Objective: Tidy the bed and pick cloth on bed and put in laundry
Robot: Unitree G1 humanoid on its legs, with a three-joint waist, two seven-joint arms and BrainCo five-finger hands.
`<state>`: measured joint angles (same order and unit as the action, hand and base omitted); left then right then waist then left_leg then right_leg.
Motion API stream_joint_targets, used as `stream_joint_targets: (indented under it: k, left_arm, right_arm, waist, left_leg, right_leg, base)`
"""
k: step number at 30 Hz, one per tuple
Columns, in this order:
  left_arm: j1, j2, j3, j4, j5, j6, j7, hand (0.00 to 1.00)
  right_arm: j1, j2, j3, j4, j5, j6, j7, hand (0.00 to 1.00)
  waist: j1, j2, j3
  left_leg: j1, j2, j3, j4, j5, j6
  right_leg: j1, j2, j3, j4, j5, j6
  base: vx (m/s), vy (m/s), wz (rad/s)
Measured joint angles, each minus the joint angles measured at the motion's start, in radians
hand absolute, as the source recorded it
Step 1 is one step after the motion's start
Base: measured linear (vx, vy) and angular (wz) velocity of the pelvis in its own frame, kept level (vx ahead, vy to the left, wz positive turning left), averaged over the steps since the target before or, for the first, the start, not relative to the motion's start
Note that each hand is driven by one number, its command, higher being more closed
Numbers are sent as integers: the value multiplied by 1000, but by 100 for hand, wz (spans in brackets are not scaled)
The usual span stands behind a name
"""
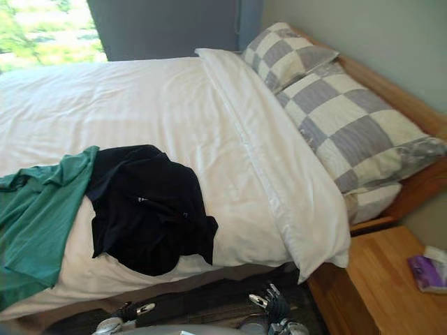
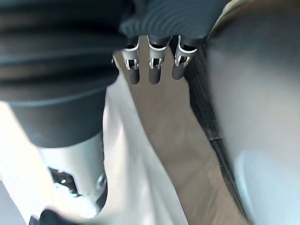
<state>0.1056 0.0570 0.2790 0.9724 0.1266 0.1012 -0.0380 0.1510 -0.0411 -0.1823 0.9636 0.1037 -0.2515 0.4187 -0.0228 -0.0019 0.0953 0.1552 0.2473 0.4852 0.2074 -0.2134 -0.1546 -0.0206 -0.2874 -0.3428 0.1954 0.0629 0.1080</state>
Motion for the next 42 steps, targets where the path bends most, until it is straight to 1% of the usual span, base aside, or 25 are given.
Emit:
stream_joint_targets:
  k: [2,4,7,8,11,13,17,18,19,20,21,22,24,25,27,28,29,30,31,32,33,35,37,39,42]
  left_arm:
    - [-11,16,-88,2,-1,-6,-9,0]
    - [-21,24,-147,6,-15,-5,-8,0]
    - [-45,21,-199,31,-39,-1,-2,0]
    - [-45,1,-217,30,-57,0,2,0]
    - [-47,-6,-247,13,-107,-14,-6,0]
    - [-40,-3,-259,-8,-117,-58,-10,0]
    - [-30,-2,-261,-7,-116,-120,-59,0]
    - [-30,2,-260,-7,-117,-132,-75,0]
    - [-30,11,-257,-8,-117,-141,-88,0]
    - [-29,14,-257,-7,-117,-144,-95,0]
    - [-21,16,-257,-6,-117,-152,-109,0]
    - [-17,15,-257,-6,-122,-160,-115,0]
    - [-14,18,-258,-6,-145,-178,-119,0]
    - [-12,17,-260,-3,-161,-187,-119,0]
    - [-12,11,-274,12,-177,-192,-120,0]
    - [-20,12,-278,37,-181,-192,-120,0]
    - [-37,36,-270,45,-188,-190,-115,0]
    - [-36,52,-261,44,-188,-190,-110,0]
    - [-23,78,-242,45,-195,-181,-103,0]
    - [-12,81,-225,46,-196,-169,-83,0]
    - [-13,81,-223,45,-193,-168,-75,0]
    - [-19,80,-259,46,-193,-159,-65,0]
    - [-45,65,-305,47,-195,-154,-65,0]
    - [-55,34,-348,36,-219,-152,-66,0]
    - [-60,16,-383,30,-279,-139,-55,0]
  right_arm:
    - [-30,-3,62,17,-16,-10,30,0]
    - [-36,-16,106,26,-36,-18,54,0]
    - [-55,-39,139,42,-50,-24,66,0]
    - [-72,-61,162,43,-49,-18,72,0]
    - [-93,-83,210,44,-50,3,70,0]
    - [-114,-98,245,45,-45,36,23,0]
    - [-118,-109,223,45,-8,64,-45,0]
    - [-116,-110,218,46,-9,68,-50,0]
    - [-115,-102,200,46,-12,69,-51,0]
    - [-115,-100,191,47,-14,69,-51,0]
    - [-115,-105,168,47,-13,67,-55,0]
    - [-112,-114,151,57,-13,64,-56,0]
    - [-115,-127,147,80,-16,56,-58,0]
    - [-115,-137,141,94,-27,36,-58,0]
    - [-108,-142,119,97,-31,17,-58,0]
    - [-103,-139,109,106,-31,-1,-58,0]
    - [-112,-114,109,129,-31,-14,-53,0]
    - [-116,-105,122,130,-32,-23,-46,0]
    - [-119,-76,157,129,-34,-40,-29,0]
    - [-117,-62,179,114,-47,-61,-3,0]
    - [-119,-59,188,110,-48,-72,7,0]
    - [-117,-51,241,52,-48,-97,21,0]
    - [-113,-51,273,23,-49,-111,51,0]
    - [-115,-51,288,5,-50,-122,65,0]
    - [-110,-40,348,4,-48,-126,73,0]
  waist:
    - [0,2,1]
    - [-1,2,3]
    - [-3,16,17]
    - [-4,33,29]
    - [-5,46,59]
    - [-10,52,76]
    - [-19,66,72]
    - [-21,57,77]
    - [-21,35,88]
    - [-24,31,91]
    - [-40,31,91]
    - [-44,32,90]
    - [-42,32,90]
    - [-43,38,89]
    - [-49,58,79]
    - [-50,69,73]
    - [-37,38,80]
    - [-18,38,74]
    - [-2,29,66]
    - [9,27,64]
    - [9,27,63]
    - [-5,31,61]
    - [-25,32,63]
    - [-40,52,67]
    - [-37,52,63]
  left_leg:
    - [-3,-40,-31,-69,50,21]
    - [-1,-56,-65,-91,61,33]
    - [2,-57,-123,-112,90,70]
    - [-8,-56,-148,-101,92,75]
    - [-79,-53,-193,47,88,69]
    - [-152,-55,-189,169,116,22]
    - [-151,-86,-193,79,142,28]
    - [-145,-98,-194,50,162,13]
    - [-136,-109,-199,48,169,-11]
    - [-138,-104,-198,58,149,-11]
    - [-138,-73,-204,79,125,16]
    - [-140,-32,-228,92,117,21]
    - [-141,16,-273,97,118,21]
    - [-146,43,-320,118,117,25]
    - [-158,56,-344,134,118,15]
    - [-148,48,-326,144,-11,-90]
    - [-149,27,-273,178,-41,-73]
    - [-147,34,-246,176,-48,-63]
    - [-124,45,-190,150,-42,-46]
    - [-88,45,-139,97,-22,-30]
    - [-77,40,-126,70,-6,-22]
    - [-68,1,-109,-53,74,3]
    - [-85,-35,-120,-108,118,19]
    - [-80,-55,-157,-141,149,39]
    - [-66,-56,-230,-164,178,75]
  right_leg:
    - [0,57,26,73,-151,-8]
    - [23,71,40,69,-222,-25]
    - [63,81,16,37,-235,-27]
    - [74,85,11,26,-234,-26]
    - [94,65,-1,16,-247,-26]
    - [98,32,-15,17,-237,-9]
    - [56,-4,-27,28,-232,0]
    - [50,-18,-27,28,-221,9]
    - [54,-42,-28,28,-212,9]
    - [61,-51,-26,28,-211,10]
    - [70,-64,-21,32,-210,12]
    - [69,-75,2,32,-202,27]
    - [62,-95,36,30,-186,56]
    - [56,-113,63,26,-169,91]
    - [53,-122,88,2,-138,130]
    - [63,-136,102,-36,-89,137]
    - [66,-166,97,-95,12,109]
    - [54,-159,63,-116,65,79]
    - [33,-138,-26,-84,83,17]
    - [24,-106,-111,-28,53,-12]
    - [22,-80,-126,-8,24,-9]
    - [-2,50,-68,32,-131,4]
    - [-1,104,5,-3,-192,2]
    - [12,109,36,-7,-200,-12]
    - [58,123,20,-14,-217,-24]
  base:
    - [23,47,27]
    - [-18,-75,40]
    - [-38,-117,37]
    - [-56,-91,30]
    - [-98,-11,25]
    - [-74,31,21]
    - [-13,76,21]
    - [33,68,-1]
    - [15,82,-7]
    - [10,97,-16]
    - [11,132,-24]
    - [14,229,-39]
    - [7,361,-49]
    - [-4,446,-46]
    - [-25,489,-32]
    - [-73,721,-43]
    - [-65,609,-62]
    - [-71,550,-96]
    - [11,323,-109]
    - [21,372,-99]
    - [49,250,-78]
    - [32,195,-22]
    - [-6,82,26]
    - [-44,26,47]
    - [-25,-69,49]
